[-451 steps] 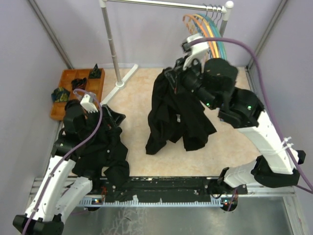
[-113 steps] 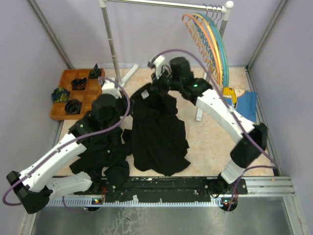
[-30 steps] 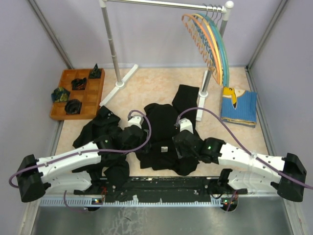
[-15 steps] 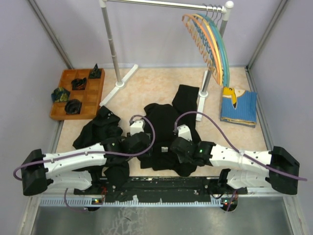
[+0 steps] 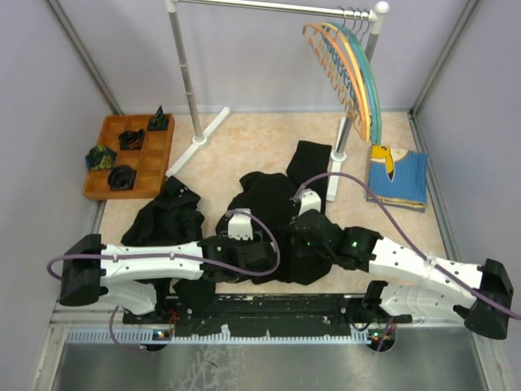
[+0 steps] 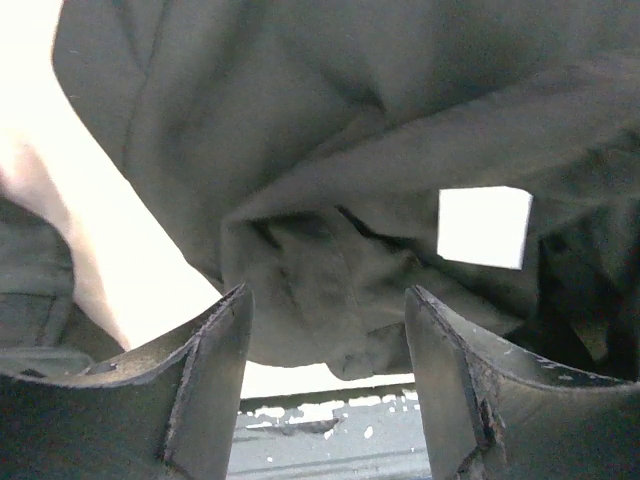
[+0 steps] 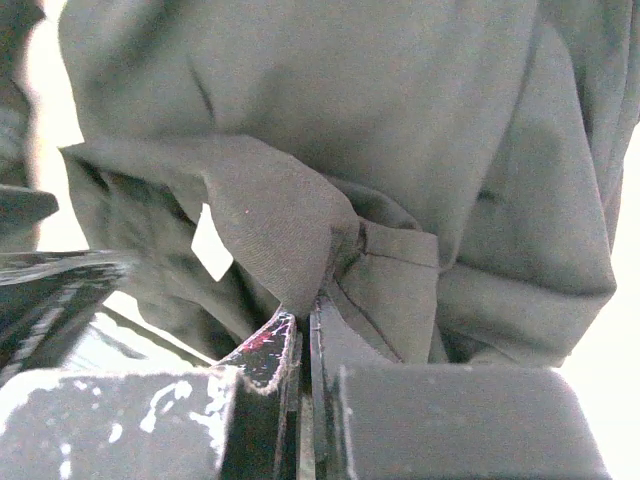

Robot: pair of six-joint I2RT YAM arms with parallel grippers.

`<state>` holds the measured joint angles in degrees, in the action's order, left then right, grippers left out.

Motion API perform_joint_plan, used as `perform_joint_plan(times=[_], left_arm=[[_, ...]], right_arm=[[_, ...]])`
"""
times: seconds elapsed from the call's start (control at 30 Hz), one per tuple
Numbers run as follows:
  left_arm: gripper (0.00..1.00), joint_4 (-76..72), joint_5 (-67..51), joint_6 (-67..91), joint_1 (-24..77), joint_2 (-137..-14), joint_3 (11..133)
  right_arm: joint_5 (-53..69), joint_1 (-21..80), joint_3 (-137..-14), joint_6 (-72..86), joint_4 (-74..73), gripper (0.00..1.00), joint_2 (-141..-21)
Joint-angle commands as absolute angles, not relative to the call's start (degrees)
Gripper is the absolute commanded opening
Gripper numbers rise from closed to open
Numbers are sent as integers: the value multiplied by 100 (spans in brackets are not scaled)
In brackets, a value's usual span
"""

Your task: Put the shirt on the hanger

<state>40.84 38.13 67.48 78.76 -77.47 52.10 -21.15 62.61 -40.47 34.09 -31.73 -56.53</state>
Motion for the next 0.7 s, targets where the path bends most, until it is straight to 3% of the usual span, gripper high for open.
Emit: perform_joint_plan(times=[0.0, 0.33, 0.67], left_arm=[[68, 5359, 4656, 8006, 7885, -8063, 5613], [70, 5454, 4768, 8732, 7875, -8121, 5339], [69, 2953, 4673, 8513, 7807, -7066, 3710]], right_arm=[[-1515, 5923, -4633, 3030, -2768, 0, -5407], [-1198, 5821, -4715, 3110, -2725, 0, -5351], [-1077, 5778, -4560, 3246, -2608, 0, -5224]])
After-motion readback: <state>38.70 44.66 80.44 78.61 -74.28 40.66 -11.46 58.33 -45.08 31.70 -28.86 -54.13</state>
